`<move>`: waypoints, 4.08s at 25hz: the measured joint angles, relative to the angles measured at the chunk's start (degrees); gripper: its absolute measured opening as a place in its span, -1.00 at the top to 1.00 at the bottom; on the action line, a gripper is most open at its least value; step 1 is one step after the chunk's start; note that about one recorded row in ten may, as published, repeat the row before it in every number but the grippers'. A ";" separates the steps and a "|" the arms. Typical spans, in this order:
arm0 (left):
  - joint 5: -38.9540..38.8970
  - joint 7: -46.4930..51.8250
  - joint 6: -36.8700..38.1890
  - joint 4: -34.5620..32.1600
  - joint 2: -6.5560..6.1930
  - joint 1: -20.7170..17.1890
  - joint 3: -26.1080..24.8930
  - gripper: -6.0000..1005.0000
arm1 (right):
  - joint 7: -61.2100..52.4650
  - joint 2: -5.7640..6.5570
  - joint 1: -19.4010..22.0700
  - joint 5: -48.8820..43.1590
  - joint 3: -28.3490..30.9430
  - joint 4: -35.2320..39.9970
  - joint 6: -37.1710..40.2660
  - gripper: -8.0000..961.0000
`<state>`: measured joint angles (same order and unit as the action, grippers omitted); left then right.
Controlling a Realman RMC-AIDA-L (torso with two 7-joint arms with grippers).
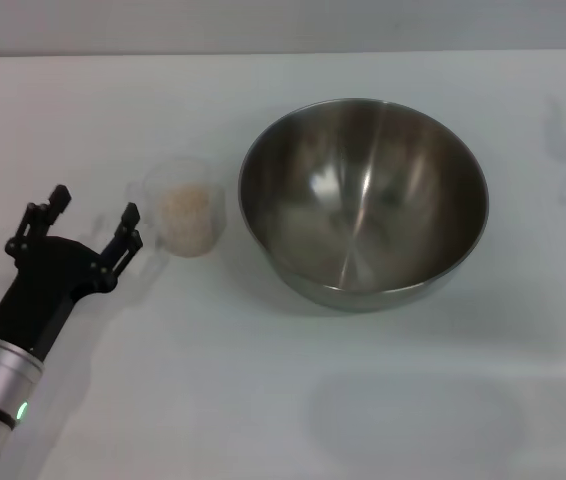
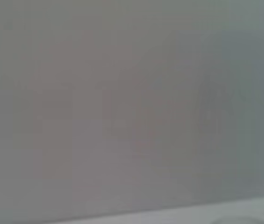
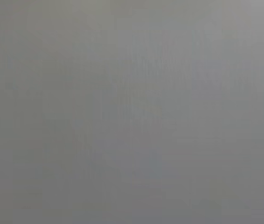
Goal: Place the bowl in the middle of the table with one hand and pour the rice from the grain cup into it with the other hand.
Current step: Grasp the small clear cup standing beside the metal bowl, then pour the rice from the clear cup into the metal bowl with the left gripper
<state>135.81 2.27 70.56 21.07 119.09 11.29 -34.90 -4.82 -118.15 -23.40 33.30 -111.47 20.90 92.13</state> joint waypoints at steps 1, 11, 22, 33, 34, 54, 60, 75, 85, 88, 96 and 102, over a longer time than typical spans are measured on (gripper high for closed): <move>-0.01 -0.01 -2.00 -0.05 0.00 0.47 0.02 -0.59 | -0.01 0.10 0.08 0.00 0.00 -0.04 0.08 -0.02; -0.09 -0.04 -6.79 -0.72 0.00 2.74 -0.54 -0.59 | -0.07 -0.15 1.16 0.00 -0.06 -0.78 1.67 -0.03; -0.20 -0.13 -9.79 -2.26 0.00 5.38 -1.93 -0.59 | -0.11 -0.59 1.98 0.00 -0.06 -0.95 2.80 -0.04; -0.20 -0.25 -12.52 -2.76 0.00 7.47 -3.48 -0.58 | -0.11 -0.59 1.81 0.00 -0.06 -0.95 2.46 -0.06; -0.19 -0.25 -12.85 -2.83 0.00 7.70 -3.66 -0.58 | -0.11 -0.59 1.81 0.00 -0.06 -0.95 2.46 -0.06; -0.20 -0.25 -15.97 -2.32 0.00 9.06 -6.40 -0.12 | -0.11 -0.51 1.34 0.01 -0.31 -0.95 2.26 -0.08; -0.20 0.02 -15.97 -1.89 0.00 9.16 -6.08 0.12 | -0.10 -0.54 1.34 0.00 -0.39 -0.95 2.26 -0.09; -0.18 0.60 -15.99 -0.60 0.07 9.06 -6.15 0.84 | -0.30 -0.68 1.76 0.01 -0.28 -1.26 2.27 -0.10; -2.47 -0.88 -12.78 0.25 0.09 9.52 -7.20 0.93 | -1.53 -0.66 1.44 0.20 -0.04 -1.81 2.27 -0.11; -2.45 -7.38 -6.19 0.89 0.09 10.43 -8.15 0.93 | -1.12 -0.51 1.24 0.32 0.54 -2.31 2.29 -0.12; -1.87 -34.81 2.98 2.89 0.09 12.94 -5.20 0.93 | -1.05 -0.28 1.01 0.28 2.12 -2.37 2.53 -0.12; -1.85 -62.56 2.88 5.45 0.09 15.36 -1.40 0.93 | -1.03 -0.13 0.64 0.28 2.28 -2.35 2.77 -0.13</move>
<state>133.96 -60.29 73.44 26.52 119.18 26.64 -36.30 -5.84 -118.29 -22.76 33.58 -109.19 18.54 94.90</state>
